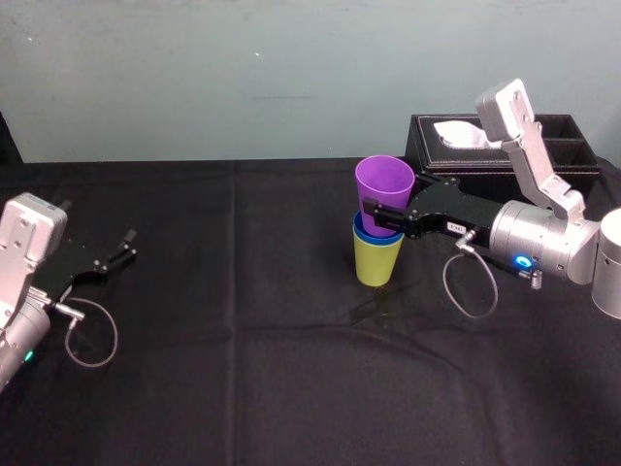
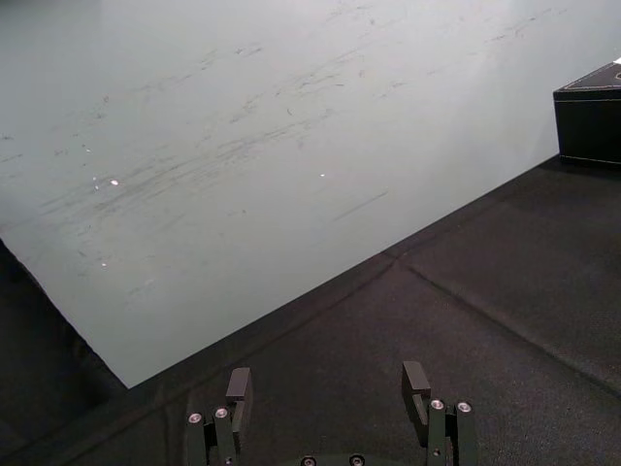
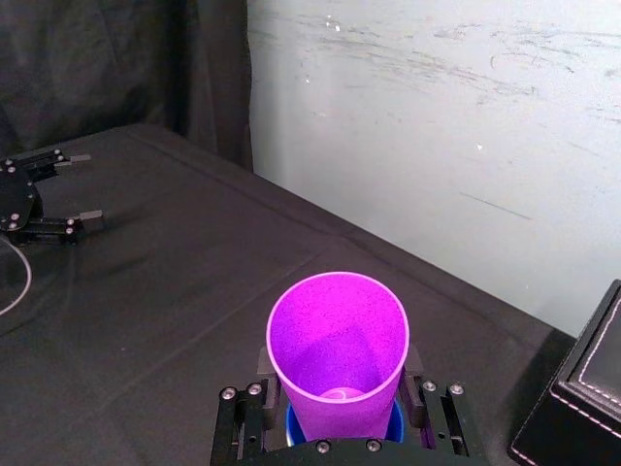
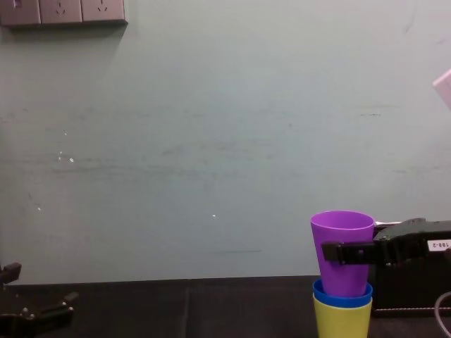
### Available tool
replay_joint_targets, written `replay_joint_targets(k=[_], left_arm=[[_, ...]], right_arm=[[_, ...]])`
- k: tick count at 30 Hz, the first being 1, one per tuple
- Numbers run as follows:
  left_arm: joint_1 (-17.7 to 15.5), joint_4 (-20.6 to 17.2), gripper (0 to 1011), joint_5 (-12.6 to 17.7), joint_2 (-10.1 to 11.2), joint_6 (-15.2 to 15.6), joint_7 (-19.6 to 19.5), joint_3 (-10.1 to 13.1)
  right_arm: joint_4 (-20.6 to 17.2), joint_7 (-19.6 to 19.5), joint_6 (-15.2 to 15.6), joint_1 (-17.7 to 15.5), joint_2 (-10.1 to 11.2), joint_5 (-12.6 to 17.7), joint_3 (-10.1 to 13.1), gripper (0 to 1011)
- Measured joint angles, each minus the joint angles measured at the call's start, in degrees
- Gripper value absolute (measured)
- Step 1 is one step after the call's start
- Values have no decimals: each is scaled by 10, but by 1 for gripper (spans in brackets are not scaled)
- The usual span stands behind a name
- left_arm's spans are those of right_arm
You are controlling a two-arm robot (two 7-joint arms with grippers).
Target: Stack the three plastic cups sequentially using one hand.
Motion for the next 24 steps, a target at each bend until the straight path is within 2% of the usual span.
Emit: replay_joint_targets(k=[24], left_arm=[[0,0,1011,0,0,0,0,0]], right_arm=[[3,1,2,-8,2,4,-4,735]])
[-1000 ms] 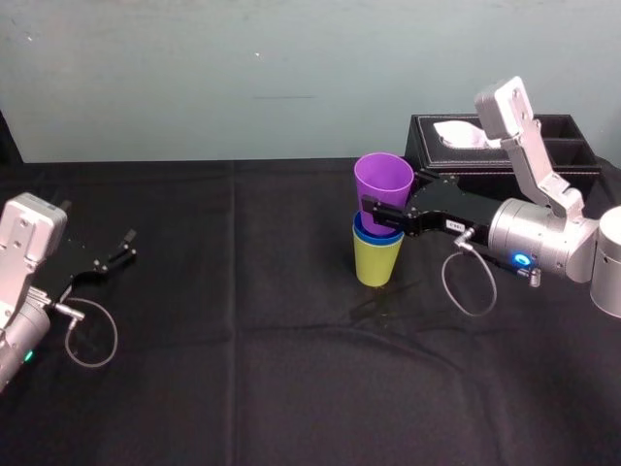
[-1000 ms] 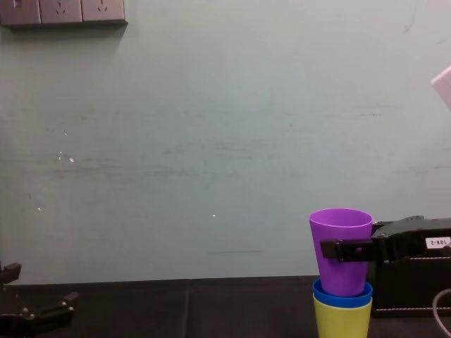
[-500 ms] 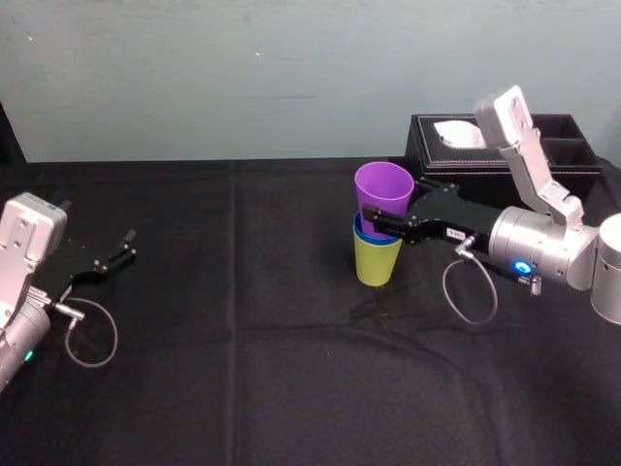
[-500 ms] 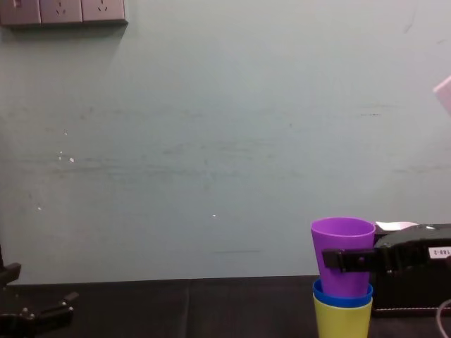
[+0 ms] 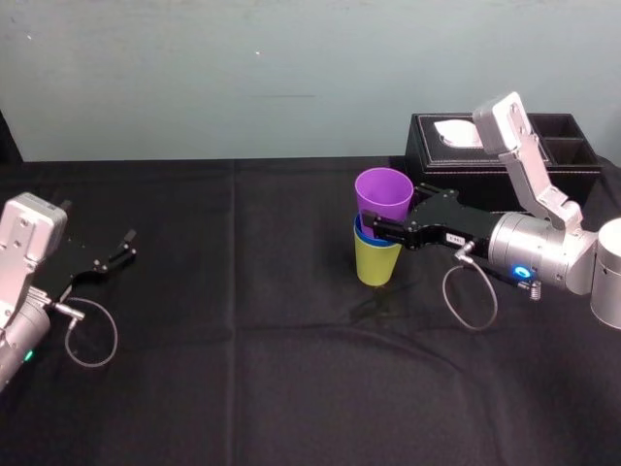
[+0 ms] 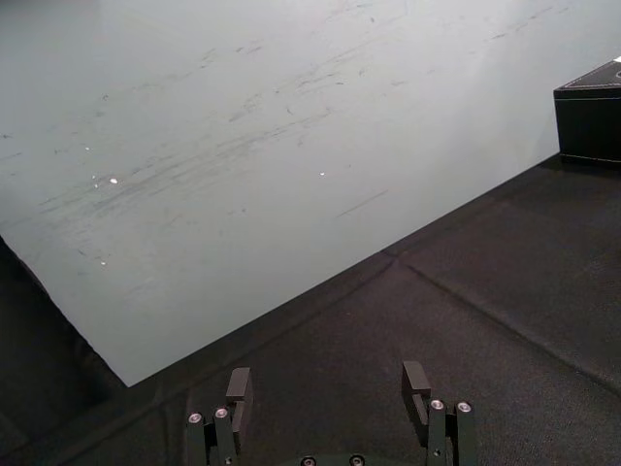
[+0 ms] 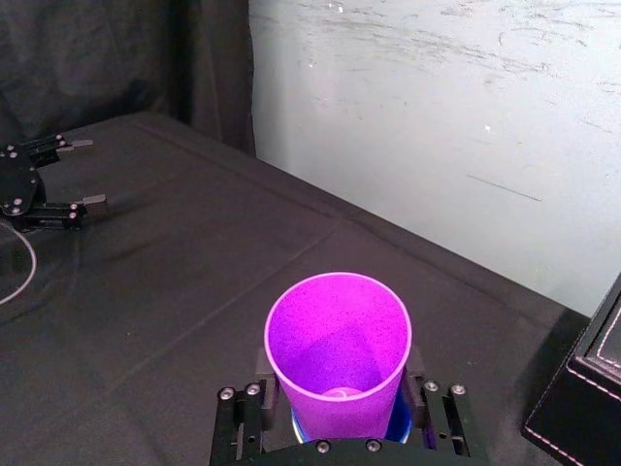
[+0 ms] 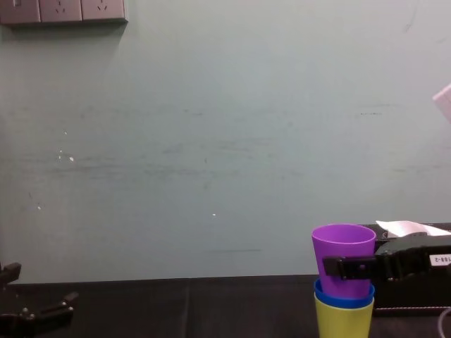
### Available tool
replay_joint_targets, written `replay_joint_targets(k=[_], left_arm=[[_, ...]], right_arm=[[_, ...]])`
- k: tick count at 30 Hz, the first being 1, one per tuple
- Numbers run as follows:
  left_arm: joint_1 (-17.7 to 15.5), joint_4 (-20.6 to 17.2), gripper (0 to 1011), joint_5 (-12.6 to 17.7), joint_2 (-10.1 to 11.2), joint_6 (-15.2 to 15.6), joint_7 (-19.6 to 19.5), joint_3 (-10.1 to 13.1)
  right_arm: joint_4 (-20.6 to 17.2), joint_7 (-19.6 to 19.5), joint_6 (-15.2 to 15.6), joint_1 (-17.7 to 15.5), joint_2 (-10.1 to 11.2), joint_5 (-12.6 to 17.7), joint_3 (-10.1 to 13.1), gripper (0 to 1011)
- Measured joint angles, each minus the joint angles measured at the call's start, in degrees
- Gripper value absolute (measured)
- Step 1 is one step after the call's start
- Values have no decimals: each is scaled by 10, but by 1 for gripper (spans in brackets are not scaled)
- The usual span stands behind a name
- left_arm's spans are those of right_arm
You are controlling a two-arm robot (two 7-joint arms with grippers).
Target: Stack the three plastic cups sequentially using one hand.
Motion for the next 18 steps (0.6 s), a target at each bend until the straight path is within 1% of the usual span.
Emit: replay_joint_targets(k=[4,5,6,7,10,11,18], left_arm=[[0,0,1012,0,0,0,0,0],[0,0,1011,0,0,0,0,0],[0,0,1012,0,0,0,0,0],[0,0,1011,0,0,0,0,0],[0,0,1011,0,0,0,0,0],[0,0,1011,0,0,0,0,0],[0,0,1012,0,0,0,0,0]], right_arm=[[0,0,0,0,0,0,0,812],[0,0,0,0,0,0,0,854],[0,0,0,0,0,0,0,872],[0,0,1,0,0,0,0,921],[0,0,1,0,0,0,0,966],[0,0,1,0,0,0,0,1003],[-1,0,1,1,0,0,0,1004]])
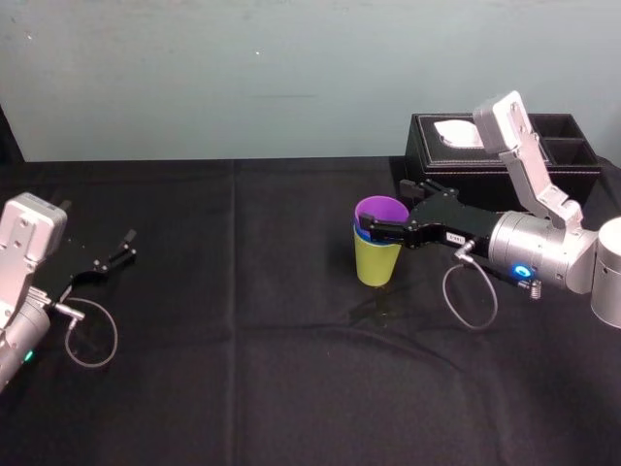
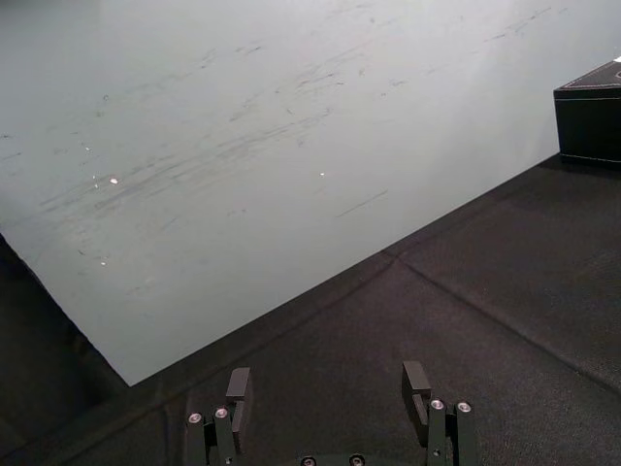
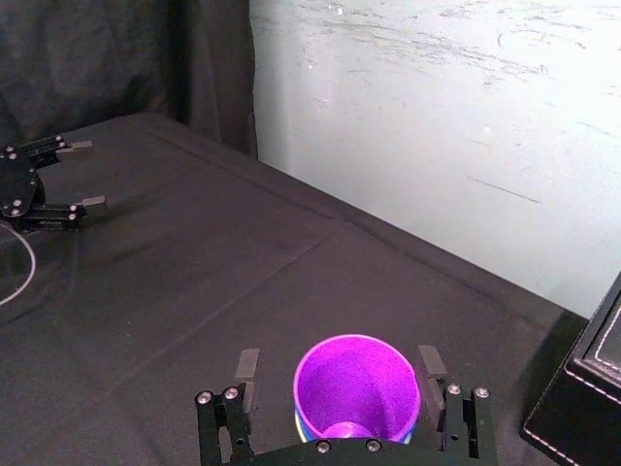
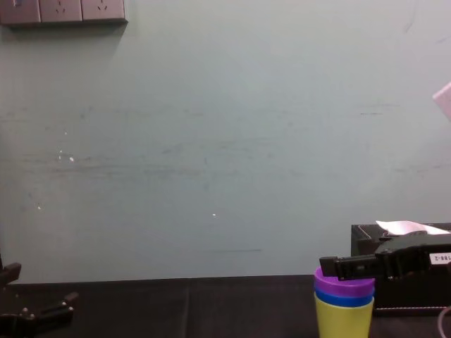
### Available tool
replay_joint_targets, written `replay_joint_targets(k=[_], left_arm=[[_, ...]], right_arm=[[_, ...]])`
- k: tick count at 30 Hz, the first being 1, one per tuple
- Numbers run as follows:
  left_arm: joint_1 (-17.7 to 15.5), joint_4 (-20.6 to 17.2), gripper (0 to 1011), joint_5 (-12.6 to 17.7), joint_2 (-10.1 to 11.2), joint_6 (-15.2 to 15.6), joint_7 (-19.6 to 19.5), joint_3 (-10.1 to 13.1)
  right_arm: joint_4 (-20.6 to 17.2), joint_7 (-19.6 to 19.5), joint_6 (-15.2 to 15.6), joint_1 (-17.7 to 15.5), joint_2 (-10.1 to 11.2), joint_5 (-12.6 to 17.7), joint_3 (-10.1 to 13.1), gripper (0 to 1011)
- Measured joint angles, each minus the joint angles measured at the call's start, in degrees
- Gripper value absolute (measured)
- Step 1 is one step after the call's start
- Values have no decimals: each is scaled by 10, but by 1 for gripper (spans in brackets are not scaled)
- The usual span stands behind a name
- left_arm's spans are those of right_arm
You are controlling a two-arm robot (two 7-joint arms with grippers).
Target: Stack the three plastic cups sequentially using one hand.
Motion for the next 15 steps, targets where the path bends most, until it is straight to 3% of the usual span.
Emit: replay_joint_targets(k=[8,15], left_arm=[[0,0,1011,0,0,0,0,0],[0,0,1011,0,0,0,0,0]], right_arm=[[0,0,-1,0,0,0,0,1004],[-14,2,-29,-19,9,-4,2,1004]])
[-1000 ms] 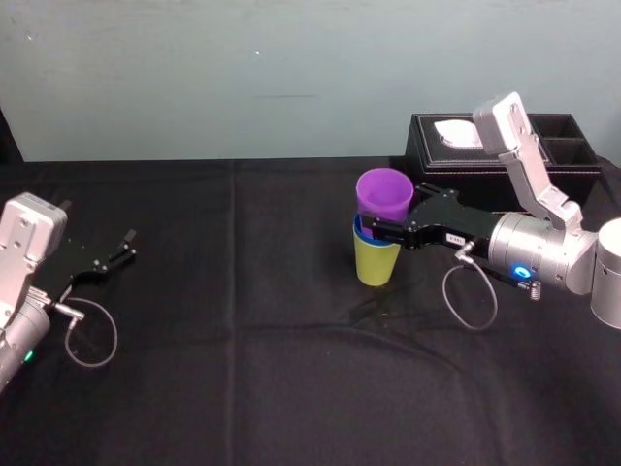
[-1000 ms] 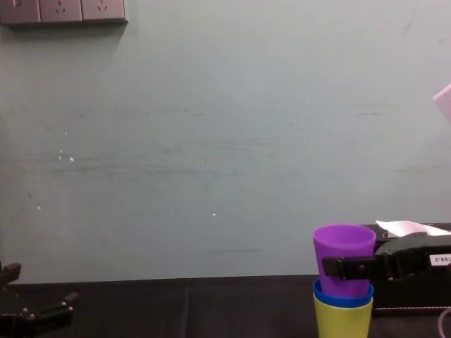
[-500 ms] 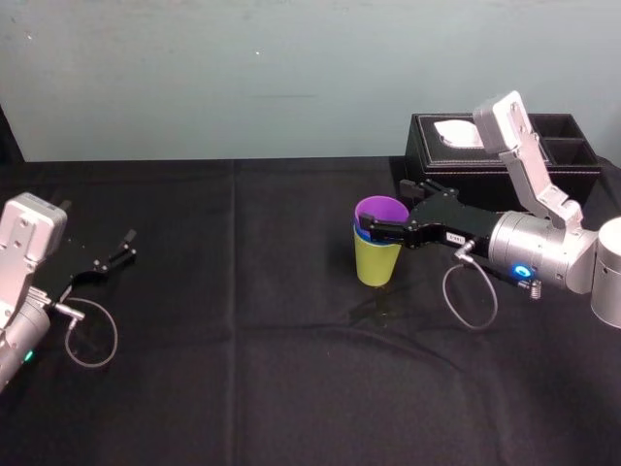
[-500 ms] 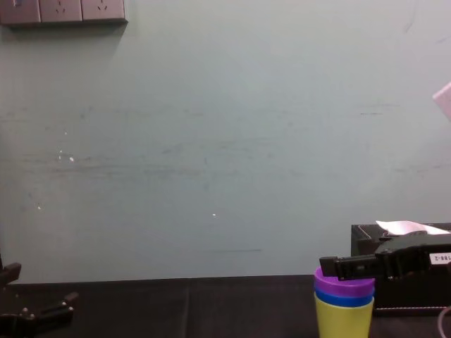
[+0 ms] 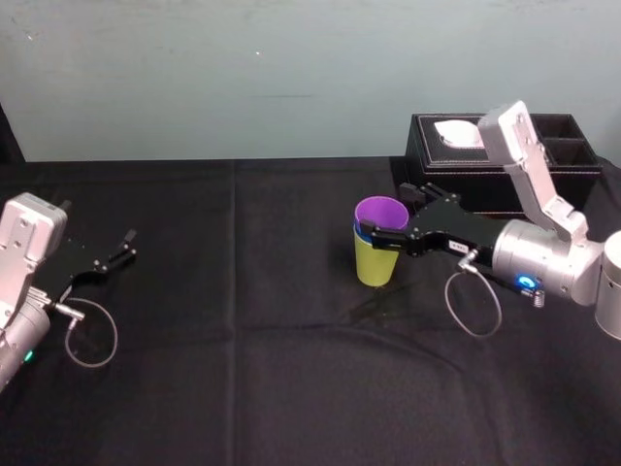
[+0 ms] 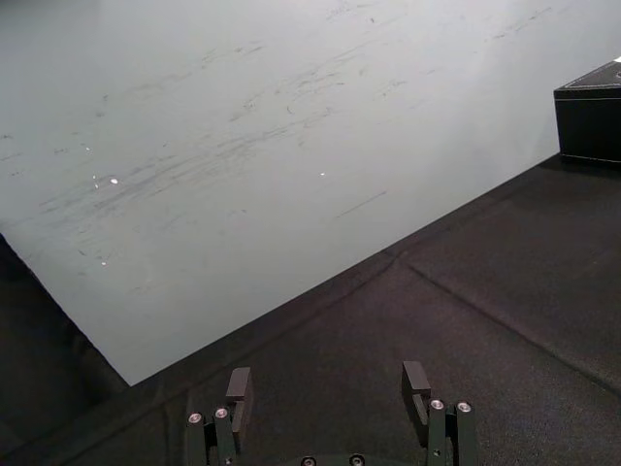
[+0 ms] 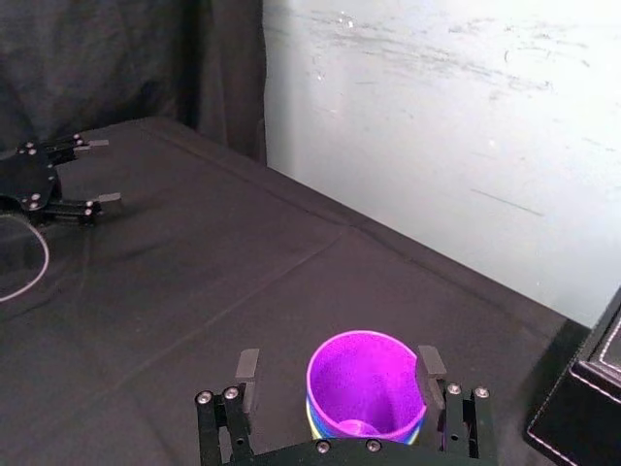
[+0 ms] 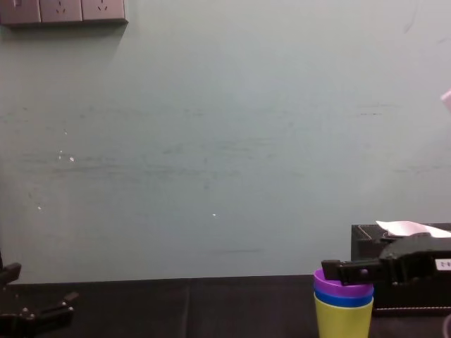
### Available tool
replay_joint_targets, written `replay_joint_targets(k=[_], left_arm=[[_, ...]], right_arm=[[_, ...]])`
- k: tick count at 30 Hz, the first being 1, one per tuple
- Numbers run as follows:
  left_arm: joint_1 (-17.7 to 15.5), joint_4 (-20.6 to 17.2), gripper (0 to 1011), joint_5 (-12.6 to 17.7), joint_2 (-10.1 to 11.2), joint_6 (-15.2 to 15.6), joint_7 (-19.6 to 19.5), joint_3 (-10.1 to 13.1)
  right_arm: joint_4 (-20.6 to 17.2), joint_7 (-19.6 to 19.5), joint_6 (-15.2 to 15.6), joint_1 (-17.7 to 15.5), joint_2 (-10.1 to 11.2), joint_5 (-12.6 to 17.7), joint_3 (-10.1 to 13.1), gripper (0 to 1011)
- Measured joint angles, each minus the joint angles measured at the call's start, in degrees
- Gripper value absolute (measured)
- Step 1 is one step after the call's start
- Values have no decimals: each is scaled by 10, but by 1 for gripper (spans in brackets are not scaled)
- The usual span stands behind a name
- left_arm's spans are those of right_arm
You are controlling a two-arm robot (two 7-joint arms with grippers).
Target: Stack the three plastic cups sequentially using one hand.
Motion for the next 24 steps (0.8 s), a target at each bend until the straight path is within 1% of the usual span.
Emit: replay_joint_targets(k=[5,9,12,14,15,18,19,24], left_arm=[[0,0,1011,0,0,0,0,0],[0,0,1011,0,0,0,0,0],[0,0,1011,0,0,0,0,0],[0,0,1011,0,0,0,0,0],[0,0,1011,0,0,0,0,0],[0,0,1011,0,0,0,0,0],[0,0,1011,0,0,0,0,0],[0,0,1011,0,0,0,0,0]], right_arm=[[-11,-2,-18,-19,12,-2,11,1004],[-19,-7,-31,-39,26,0,29,1004],[-23,-10,-41,-59,41,9,51,1004],[-23,-10,-45,-66,46,14,60,1004],[-20,-10,-48,-73,51,18,69,1004],[-13,-10,-52,-80,56,23,80,1004],[-5,-10,-54,-83,58,27,85,1004],[25,-7,-61,-86,58,34,98,1004]])
